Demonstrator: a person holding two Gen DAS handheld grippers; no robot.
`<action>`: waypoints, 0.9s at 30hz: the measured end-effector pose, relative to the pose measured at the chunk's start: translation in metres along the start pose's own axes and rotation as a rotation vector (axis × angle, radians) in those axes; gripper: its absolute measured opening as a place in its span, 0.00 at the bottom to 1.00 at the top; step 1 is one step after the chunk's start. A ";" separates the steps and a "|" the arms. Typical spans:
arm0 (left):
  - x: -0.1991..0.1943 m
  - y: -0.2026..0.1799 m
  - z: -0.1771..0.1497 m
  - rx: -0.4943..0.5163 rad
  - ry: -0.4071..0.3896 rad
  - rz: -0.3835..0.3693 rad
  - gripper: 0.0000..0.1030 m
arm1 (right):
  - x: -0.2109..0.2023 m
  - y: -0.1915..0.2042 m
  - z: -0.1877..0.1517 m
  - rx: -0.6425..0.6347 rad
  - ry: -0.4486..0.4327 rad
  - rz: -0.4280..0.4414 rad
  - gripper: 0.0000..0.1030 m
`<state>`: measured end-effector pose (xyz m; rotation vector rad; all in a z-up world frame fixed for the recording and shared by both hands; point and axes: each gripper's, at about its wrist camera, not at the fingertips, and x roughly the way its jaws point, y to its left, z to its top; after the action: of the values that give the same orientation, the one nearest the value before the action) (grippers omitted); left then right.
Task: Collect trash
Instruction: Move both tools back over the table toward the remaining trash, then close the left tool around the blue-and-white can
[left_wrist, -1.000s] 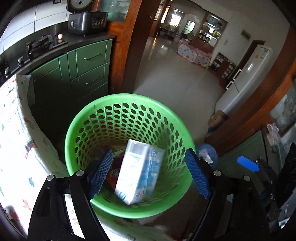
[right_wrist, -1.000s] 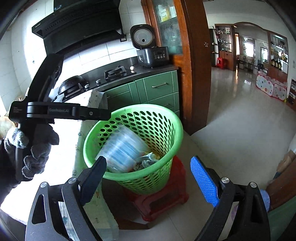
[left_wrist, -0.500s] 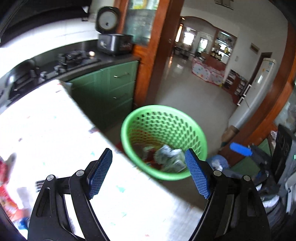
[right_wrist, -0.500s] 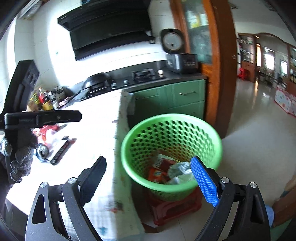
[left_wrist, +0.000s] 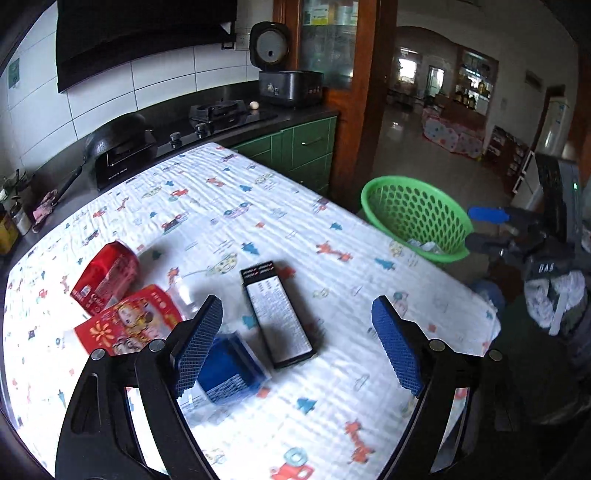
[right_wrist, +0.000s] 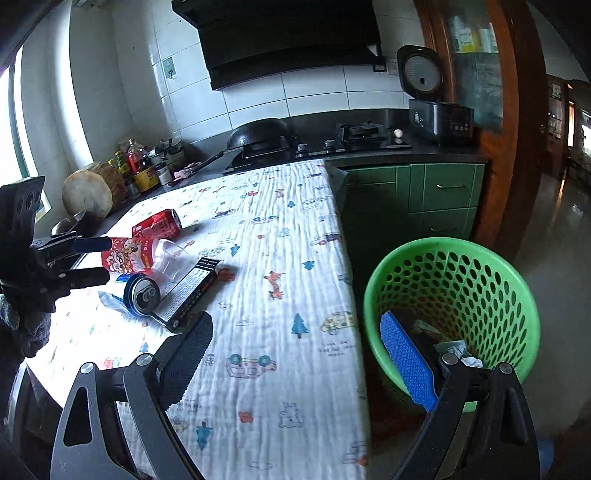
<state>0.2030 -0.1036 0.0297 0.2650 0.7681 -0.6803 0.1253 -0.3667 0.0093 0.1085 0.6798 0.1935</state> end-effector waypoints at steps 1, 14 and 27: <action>0.000 0.005 -0.006 0.022 0.010 0.003 0.82 | 0.003 0.006 0.002 -0.009 0.004 0.004 0.87; 0.029 0.029 -0.051 0.224 0.132 0.035 0.87 | 0.045 0.043 0.010 -0.056 0.070 0.027 0.87; 0.038 0.028 -0.059 0.349 0.170 0.084 0.87 | 0.058 0.057 0.011 -0.076 0.085 0.048 0.87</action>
<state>0.2083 -0.0734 -0.0390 0.6764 0.7923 -0.7163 0.1685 -0.2986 -0.0087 0.0440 0.7538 0.2711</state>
